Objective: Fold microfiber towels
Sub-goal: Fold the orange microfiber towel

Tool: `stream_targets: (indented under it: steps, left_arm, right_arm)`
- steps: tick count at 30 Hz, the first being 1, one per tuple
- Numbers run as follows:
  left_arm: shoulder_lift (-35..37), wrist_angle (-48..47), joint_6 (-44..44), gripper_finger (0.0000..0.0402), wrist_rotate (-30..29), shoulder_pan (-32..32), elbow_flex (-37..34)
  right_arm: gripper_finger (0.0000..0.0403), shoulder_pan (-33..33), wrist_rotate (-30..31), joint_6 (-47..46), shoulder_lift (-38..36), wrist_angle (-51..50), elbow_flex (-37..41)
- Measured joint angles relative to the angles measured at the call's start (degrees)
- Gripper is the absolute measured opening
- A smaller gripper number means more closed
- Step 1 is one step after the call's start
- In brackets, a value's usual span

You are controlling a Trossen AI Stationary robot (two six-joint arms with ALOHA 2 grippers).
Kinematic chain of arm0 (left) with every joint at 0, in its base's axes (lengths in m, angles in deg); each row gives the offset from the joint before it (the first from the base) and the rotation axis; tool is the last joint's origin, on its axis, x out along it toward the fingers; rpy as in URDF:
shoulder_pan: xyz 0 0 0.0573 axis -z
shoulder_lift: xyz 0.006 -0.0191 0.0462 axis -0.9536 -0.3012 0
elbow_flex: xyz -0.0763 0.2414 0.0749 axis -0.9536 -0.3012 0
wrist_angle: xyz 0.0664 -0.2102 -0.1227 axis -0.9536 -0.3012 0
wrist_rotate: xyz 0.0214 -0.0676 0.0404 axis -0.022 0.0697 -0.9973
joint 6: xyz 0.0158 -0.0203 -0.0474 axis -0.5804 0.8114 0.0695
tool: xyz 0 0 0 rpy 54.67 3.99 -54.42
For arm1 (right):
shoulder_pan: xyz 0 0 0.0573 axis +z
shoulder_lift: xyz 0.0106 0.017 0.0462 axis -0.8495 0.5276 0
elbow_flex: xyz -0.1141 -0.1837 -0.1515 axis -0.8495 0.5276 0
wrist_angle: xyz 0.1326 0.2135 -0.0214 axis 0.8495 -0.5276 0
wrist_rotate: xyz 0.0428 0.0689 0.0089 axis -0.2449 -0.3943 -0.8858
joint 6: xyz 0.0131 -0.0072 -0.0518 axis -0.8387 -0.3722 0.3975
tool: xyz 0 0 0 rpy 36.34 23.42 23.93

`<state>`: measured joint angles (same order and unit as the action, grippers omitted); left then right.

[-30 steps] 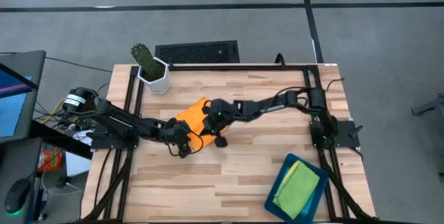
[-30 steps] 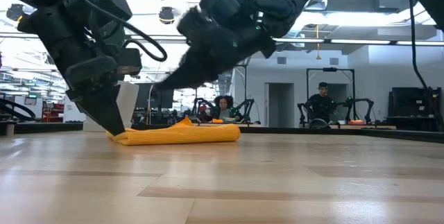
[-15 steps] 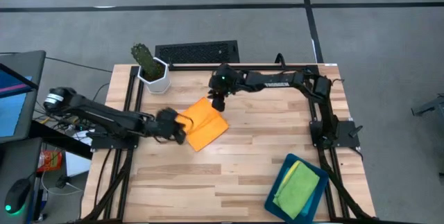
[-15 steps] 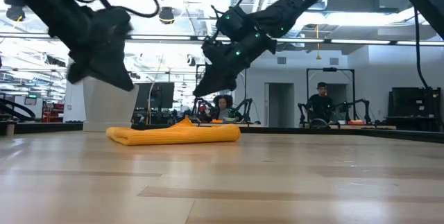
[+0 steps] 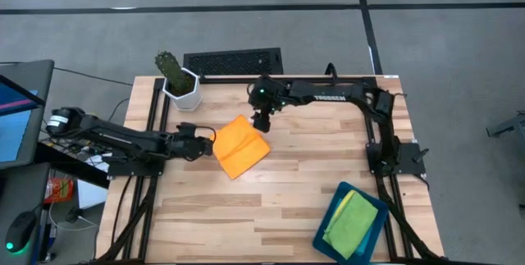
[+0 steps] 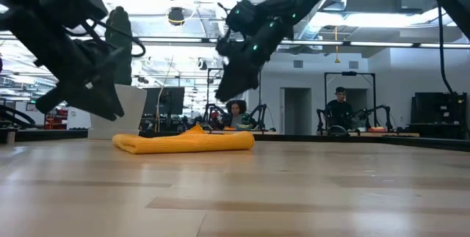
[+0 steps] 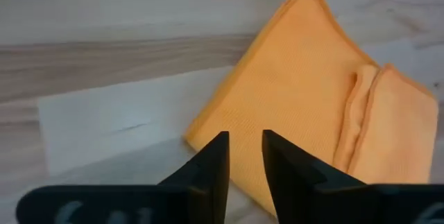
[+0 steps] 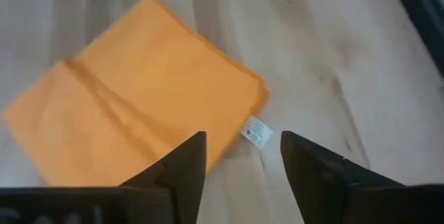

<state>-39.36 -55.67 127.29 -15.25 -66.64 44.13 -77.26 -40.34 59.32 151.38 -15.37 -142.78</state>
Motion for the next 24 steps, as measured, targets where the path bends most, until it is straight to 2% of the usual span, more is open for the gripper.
stream_targets:
  steps: [4,7,10,14,17,19,21,24]
  left_arm:
    - [-3.3,4.7,-5.0,0.0078,0.6,-2.7,-0.3]
    - [-7.4,9.5,-10.1,0.0066,5.1,-5.9,-0.3]
    - [-11.5,18.7,-17.8,0.0044,10.6,-7.7,0.9]
    - [-14.1,19.8,-29.0,0.0006,10.0,-7.0,9.2]
    - [-16.7,21.1,-39.6,0.0002,7.2,-6.3,15.7]
    - [-21.0,23.5,-44.9,0.0001,9.2,-7.6,18.6]
    - [-26.5,26.5,-47.7,0.0,12.5,-9.1,20.3]
    - [-35.4,32.7,-50.2,0.0,18.2,-9.9,23.5]
  right_arm:
    - [0.0196,-1.5,-1.2,2.3,-3.7,-5.1,0.0]
    - [0.0178,-3.1,-1.3,4.3,-5.6,-7.8,1.6]
    - [0.0153,-4.4,-5.9,4.1,-8.1,-9.1,5.3]
    - [0.0099,-4.9,-8.7,3.8,-14.0,-8.8,12.5]
    - [0.0048,-5.1,-8.6,3.6,-19.3,-7.6,18.1]
    - [0.0017,-5.1,-8.6,2.1,-23.1,-5.9,21.8]
    - [0.0012,-4.9,-8.3,-0.2,-26.6,-4.2,25.3]
    - [0.0029,-3.9,-5.1,-4.3,-31.5,-3.0,29.6]
